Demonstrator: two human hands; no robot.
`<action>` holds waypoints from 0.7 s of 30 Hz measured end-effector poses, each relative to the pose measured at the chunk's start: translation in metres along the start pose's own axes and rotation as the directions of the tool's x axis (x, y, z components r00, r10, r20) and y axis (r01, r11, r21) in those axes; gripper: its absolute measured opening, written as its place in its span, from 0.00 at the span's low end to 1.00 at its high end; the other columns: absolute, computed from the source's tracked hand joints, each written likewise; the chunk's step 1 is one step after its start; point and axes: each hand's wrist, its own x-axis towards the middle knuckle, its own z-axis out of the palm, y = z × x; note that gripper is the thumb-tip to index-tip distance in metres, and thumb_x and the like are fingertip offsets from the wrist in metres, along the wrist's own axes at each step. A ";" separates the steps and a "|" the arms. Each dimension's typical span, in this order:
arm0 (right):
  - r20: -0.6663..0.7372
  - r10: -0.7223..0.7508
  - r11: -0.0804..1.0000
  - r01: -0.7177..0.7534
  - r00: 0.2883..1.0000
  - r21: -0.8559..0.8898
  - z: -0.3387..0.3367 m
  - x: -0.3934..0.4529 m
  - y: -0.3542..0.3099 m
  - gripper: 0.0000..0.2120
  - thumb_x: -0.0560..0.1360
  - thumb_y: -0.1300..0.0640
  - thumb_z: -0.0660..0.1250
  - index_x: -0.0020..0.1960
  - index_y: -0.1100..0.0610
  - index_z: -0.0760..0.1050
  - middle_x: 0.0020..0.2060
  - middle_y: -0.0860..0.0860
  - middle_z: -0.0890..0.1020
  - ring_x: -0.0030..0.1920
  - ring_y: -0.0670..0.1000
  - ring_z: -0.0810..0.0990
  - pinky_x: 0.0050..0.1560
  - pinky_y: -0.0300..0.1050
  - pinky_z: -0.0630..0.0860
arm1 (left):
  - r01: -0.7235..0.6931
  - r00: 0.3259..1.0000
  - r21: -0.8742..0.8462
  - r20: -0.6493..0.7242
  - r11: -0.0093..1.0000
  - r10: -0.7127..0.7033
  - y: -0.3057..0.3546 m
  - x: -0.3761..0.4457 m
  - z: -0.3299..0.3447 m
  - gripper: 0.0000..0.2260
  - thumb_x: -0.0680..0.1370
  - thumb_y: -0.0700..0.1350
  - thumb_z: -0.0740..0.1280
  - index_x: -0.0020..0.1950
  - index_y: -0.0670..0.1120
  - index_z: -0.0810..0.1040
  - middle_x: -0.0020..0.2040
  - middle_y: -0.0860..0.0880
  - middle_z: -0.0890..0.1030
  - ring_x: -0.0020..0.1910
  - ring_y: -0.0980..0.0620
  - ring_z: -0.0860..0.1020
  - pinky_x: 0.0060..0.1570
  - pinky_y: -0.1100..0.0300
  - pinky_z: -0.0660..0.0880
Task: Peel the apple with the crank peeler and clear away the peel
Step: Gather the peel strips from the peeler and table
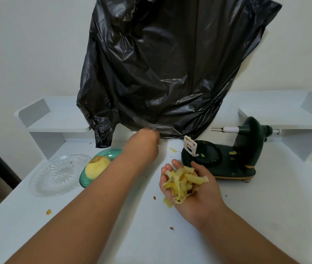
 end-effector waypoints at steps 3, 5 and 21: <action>0.002 -0.003 1.000 0.003 1.000 -0.005 0.000 0.000 -0.001 0.19 0.74 0.51 0.67 0.47 0.69 0.83 0.45 0.64 0.83 0.43 0.64 0.82 0.48 0.59 0.79 | -0.073 0.986 0.116 0.160 0.991 0.054 0.005 0.010 0.016 0.10 0.75 0.43 0.65 0.55 0.45 0.79 0.52 0.45 0.79 0.47 0.46 0.78 0.46 0.57 0.75; 0.005 0.000 1.000 0.000 1.000 -0.003 -0.001 0.001 -0.001 0.19 0.74 0.51 0.67 0.47 0.69 0.82 0.46 0.64 0.83 0.43 0.64 0.83 0.47 0.59 0.79 | -0.111 0.971 0.149 0.229 0.983 0.075 0.004 0.012 0.019 0.12 0.76 0.42 0.63 0.58 0.43 0.78 0.51 0.45 0.78 0.45 0.47 0.76 0.43 0.60 0.71; 0.018 -0.028 0.999 0.028 0.999 -0.020 -0.001 0.006 -0.002 0.20 0.75 0.50 0.63 0.44 0.67 0.82 0.43 0.63 0.81 0.42 0.61 0.81 0.52 0.57 0.77 | -0.031 0.834 0.119 0.550 0.992 -0.040 0.042 0.041 0.030 0.07 0.76 0.46 0.66 0.41 0.44 0.79 0.37 0.46 0.76 0.39 0.48 0.75 0.48 0.57 0.72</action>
